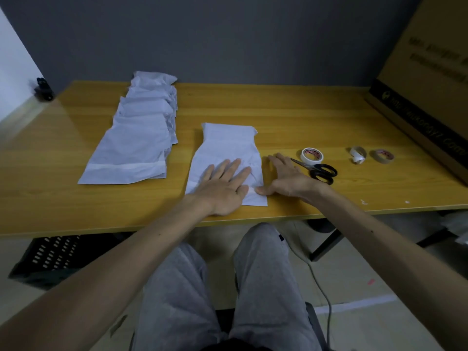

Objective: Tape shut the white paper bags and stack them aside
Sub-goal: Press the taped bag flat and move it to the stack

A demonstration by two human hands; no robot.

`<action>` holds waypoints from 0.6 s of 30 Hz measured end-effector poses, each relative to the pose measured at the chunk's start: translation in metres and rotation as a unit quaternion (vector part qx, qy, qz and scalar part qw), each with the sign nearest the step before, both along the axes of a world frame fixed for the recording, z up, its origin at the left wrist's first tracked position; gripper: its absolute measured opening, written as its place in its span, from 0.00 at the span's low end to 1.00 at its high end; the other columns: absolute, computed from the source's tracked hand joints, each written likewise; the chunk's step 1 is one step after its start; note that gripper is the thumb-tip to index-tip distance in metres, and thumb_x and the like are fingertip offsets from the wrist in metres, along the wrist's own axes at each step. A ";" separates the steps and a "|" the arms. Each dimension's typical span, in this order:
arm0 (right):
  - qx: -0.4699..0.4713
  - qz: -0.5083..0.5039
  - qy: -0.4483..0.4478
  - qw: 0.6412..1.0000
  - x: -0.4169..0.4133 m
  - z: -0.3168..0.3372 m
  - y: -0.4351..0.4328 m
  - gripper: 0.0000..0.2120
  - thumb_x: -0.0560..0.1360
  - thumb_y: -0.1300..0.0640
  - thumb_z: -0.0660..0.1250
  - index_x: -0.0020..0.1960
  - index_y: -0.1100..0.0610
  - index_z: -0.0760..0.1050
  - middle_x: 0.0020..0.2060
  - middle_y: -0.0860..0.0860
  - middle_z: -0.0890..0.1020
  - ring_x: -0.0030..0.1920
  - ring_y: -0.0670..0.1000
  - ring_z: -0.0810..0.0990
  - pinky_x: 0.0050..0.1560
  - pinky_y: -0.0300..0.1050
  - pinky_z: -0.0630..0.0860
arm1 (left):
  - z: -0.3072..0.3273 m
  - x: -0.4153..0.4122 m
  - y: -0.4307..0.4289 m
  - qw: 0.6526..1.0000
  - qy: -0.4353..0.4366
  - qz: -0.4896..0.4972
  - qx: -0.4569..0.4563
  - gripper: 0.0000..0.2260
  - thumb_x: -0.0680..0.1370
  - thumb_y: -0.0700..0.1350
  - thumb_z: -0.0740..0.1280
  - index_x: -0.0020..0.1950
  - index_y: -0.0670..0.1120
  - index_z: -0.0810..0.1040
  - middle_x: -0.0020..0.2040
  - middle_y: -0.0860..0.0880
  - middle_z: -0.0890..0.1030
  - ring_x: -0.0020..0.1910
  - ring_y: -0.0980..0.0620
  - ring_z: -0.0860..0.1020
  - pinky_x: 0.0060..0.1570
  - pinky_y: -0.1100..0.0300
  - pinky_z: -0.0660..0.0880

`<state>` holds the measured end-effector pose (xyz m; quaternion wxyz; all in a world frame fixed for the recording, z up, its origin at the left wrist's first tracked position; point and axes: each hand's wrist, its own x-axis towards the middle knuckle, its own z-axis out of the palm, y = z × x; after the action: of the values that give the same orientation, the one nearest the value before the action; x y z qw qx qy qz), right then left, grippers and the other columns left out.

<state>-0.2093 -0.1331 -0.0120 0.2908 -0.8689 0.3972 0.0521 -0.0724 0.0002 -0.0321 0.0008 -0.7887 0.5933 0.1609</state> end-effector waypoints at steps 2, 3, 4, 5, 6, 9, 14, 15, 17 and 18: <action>0.017 0.002 -0.020 1.000 -0.007 0.002 -0.005 0.50 0.70 0.47 0.74 0.78 0.52 0.45 0.78 0.47 0.43 0.77 0.50 0.42 0.76 0.50 0.47 | 0.001 0.001 0.000 1.000 0.002 -0.001 0.003 0.23 0.83 0.57 0.41 0.78 0.60 0.39 0.77 0.57 0.34 0.75 0.55 0.33 0.74 0.48 0.34; 0.022 0.001 -0.027 0.999 -0.009 0.002 -0.007 0.49 0.69 0.48 0.75 0.79 0.52 0.46 0.78 0.46 0.44 0.77 0.50 0.44 0.76 0.49 0.48 | 0.001 0.001 -0.001 1.000 0.003 -0.002 0.005 0.23 0.83 0.57 0.41 0.78 0.60 0.39 0.77 0.57 0.34 0.75 0.55 0.33 0.74 0.48 0.34; 0.027 -0.002 -0.033 0.999 -0.010 0.002 -0.007 0.49 0.69 0.49 0.75 0.79 0.52 0.46 0.78 0.46 0.44 0.77 0.49 0.45 0.76 0.49 0.50 | 0.002 0.002 -0.001 1.000 0.005 -0.002 0.007 0.23 0.83 0.57 0.41 0.78 0.60 0.39 0.77 0.57 0.34 0.76 0.55 0.33 0.74 0.48 0.34; 0.031 -0.008 -0.037 0.999 -0.010 0.003 -0.007 0.49 0.69 0.50 0.75 0.79 0.51 0.47 0.78 0.46 0.44 0.77 0.50 0.45 0.76 0.49 0.51 | 0.002 0.002 -0.001 1.000 0.006 -0.002 0.009 0.23 0.83 0.58 0.41 0.78 0.60 0.39 0.77 0.56 0.34 0.76 0.55 0.33 0.74 0.48 0.34; 0.035 -0.014 -0.041 0.998 -0.009 0.003 -0.007 0.49 0.69 0.51 0.75 0.78 0.50 0.47 0.78 0.45 0.45 0.77 0.50 0.46 0.75 0.50 0.51 | 0.003 0.001 -0.001 1.000 0.006 -0.001 0.009 0.23 0.83 0.58 0.41 0.78 0.60 0.39 0.77 0.56 0.34 0.76 0.55 0.33 0.74 0.48 0.35; 0.044 -0.022 -0.044 0.998 -0.007 0.003 -0.005 0.48 0.69 0.52 0.75 0.78 0.49 0.48 0.78 0.45 0.45 0.77 0.51 0.46 0.76 0.52 0.52 | 0.003 0.000 -0.001 1.000 0.006 -0.004 0.008 0.23 0.83 0.58 0.42 0.78 0.60 0.40 0.77 0.56 0.34 0.76 0.55 0.33 0.74 0.48 0.35; 0.056 -0.019 -0.051 0.997 -0.009 0.007 0.001 0.45 0.71 0.56 0.73 0.78 0.47 0.49 0.78 0.45 0.44 0.77 0.51 0.44 0.76 0.52 0.49 | 0.002 0.002 -0.001 1.000 0.014 -0.005 0.003 0.23 0.83 0.58 0.42 0.78 0.60 0.41 0.78 0.56 0.35 0.76 0.55 0.33 0.74 0.48 0.35; 0.059 -0.018 -0.052 0.997 -0.009 0.007 0.001 0.44 0.71 0.57 0.72 0.78 0.47 0.50 0.78 0.45 0.44 0.77 0.50 0.43 0.76 0.52 0.47 | 0.001 0.002 -0.002 1.000 0.018 -0.005 0.001 0.23 0.83 0.58 0.43 0.78 0.60 0.41 0.78 0.56 0.35 0.76 0.55 0.33 0.74 0.48 0.35; 0.072 -0.017 -0.053 0.996 -0.010 0.008 0.002 0.42 0.71 0.60 0.71 0.78 0.48 0.51 0.78 0.46 0.44 0.77 0.50 0.42 0.76 0.52 0.47 | -0.001 0.001 -0.001 0.999 0.027 -0.002 -0.018 0.23 0.83 0.58 0.44 0.78 0.60 0.43 0.78 0.56 0.37 0.76 0.55 0.34 0.74 0.48 0.35; 0.081 -0.019 -0.057 0.995 -0.010 0.009 0.002 0.42 0.71 0.62 0.70 0.77 0.48 0.52 0.78 0.46 0.45 0.77 0.50 0.43 0.76 0.52 0.48 | 0.000 0.001 -0.001 0.999 0.037 0.000 -0.033 0.24 0.83 0.58 0.46 0.78 0.60 0.43 0.79 0.55 0.37 0.76 0.55 0.35 0.74 0.48 0.35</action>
<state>-0.2188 -0.1315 -0.0026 0.3834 -0.8365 0.3905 0.0288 -0.0715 -0.0005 -0.0318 -0.0467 -0.7820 0.5978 0.1702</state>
